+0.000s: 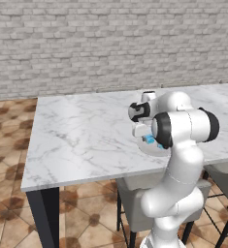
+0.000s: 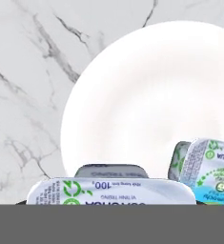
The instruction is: Place two yogurt containers on each plate.
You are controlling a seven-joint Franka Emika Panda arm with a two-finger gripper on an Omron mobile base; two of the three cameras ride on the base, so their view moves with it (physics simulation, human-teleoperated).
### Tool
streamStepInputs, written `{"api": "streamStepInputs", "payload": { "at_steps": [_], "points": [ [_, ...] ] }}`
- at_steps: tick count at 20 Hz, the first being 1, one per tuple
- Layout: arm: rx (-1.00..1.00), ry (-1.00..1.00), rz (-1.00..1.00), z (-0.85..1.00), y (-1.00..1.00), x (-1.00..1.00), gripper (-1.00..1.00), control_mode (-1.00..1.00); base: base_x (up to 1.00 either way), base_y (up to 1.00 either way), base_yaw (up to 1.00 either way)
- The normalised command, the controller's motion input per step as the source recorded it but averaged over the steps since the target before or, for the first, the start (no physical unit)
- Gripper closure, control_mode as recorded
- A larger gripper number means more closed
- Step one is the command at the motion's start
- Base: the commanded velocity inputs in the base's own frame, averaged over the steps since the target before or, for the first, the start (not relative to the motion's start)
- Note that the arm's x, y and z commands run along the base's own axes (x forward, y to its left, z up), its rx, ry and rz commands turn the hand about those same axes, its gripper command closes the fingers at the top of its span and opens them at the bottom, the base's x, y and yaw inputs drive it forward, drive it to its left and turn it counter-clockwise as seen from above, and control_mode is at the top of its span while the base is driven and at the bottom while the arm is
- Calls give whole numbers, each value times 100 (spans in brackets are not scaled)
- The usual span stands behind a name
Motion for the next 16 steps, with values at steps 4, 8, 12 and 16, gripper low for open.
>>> {"api": "streamStepInputs", "payload": {
  "at_steps": [4,8,12,16],
  "points": [
    [0,0,0,-15,0,2,100,-100,0,0,0],
    [0,0,0,-7,-3,0,100,-100,0,0,0],
    [0,0,0,-11,0,0,100,-100,0,0,0],
    [0,0,0,-15,0,0,100,-100,0,0,0]
  ]
}}
